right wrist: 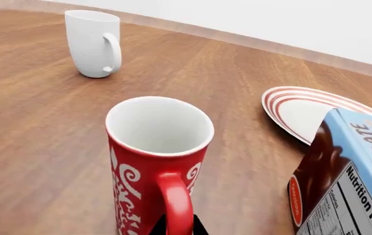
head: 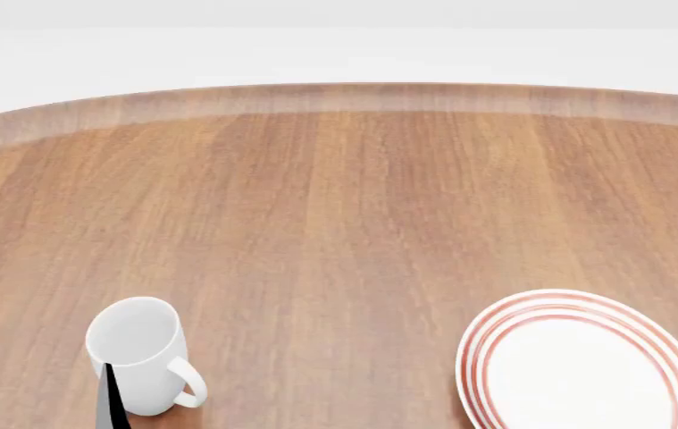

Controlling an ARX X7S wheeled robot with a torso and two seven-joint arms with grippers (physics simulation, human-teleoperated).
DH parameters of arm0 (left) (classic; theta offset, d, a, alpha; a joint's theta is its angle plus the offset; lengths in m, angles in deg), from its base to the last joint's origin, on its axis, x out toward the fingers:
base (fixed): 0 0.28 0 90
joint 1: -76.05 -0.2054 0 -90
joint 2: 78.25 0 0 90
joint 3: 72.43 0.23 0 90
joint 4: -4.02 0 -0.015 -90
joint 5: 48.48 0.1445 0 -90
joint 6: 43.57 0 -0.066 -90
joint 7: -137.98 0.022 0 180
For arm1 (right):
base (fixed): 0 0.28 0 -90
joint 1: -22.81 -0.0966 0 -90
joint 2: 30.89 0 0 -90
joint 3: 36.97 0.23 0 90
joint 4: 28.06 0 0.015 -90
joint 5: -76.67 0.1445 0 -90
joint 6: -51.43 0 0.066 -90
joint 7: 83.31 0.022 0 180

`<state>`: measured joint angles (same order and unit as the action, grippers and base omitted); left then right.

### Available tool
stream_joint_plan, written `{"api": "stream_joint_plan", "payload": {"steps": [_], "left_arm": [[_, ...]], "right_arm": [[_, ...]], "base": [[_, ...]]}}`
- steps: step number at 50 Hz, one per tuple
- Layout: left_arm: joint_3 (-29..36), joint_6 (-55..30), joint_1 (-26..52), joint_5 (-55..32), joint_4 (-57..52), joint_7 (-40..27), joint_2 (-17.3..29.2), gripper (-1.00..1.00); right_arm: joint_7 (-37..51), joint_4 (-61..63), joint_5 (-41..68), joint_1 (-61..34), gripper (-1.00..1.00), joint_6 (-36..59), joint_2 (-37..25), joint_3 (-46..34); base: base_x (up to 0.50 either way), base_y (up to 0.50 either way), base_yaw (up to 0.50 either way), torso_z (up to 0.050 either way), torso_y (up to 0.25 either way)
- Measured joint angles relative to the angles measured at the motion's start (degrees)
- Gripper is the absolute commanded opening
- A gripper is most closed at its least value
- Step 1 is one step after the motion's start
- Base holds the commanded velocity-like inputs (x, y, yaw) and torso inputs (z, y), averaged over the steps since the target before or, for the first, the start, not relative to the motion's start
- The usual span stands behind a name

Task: Pick up the red mug and put it on the plate

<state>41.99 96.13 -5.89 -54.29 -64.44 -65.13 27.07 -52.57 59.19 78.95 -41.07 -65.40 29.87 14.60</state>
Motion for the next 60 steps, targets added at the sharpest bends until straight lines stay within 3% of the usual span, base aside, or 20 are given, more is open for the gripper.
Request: {"api": "stream_joint_plan", "payload": {"steps": [18,38,60], "left_arm": [[0.17,0.17,0.07,-0.07,0.08,-0.12,0.07,1.0],[0.42,0.62,0.18,-0.42,0.31,-0.06,0.13,1.0],[0.55,1.11,0.27,-0.63,0.56,-0.2,0.11,1.0]], "right_arm": [[0.91,1.72,-0.85,0.48,-1.0,-0.02,-0.73,0.0],[5.18,14.72,-3.25,5.33,-1.0,-0.16,-5.5,2.83],[5.22,44.8,1.74,-1.98,-1.0,38.94,-1.29,7.8]], "base": [[0.0,0.0,0.0,0.0,0.0],[0.0,0.0,0.0,0.0,0.0],[0.0,0.0,0.0,0.0,0.0]]}}
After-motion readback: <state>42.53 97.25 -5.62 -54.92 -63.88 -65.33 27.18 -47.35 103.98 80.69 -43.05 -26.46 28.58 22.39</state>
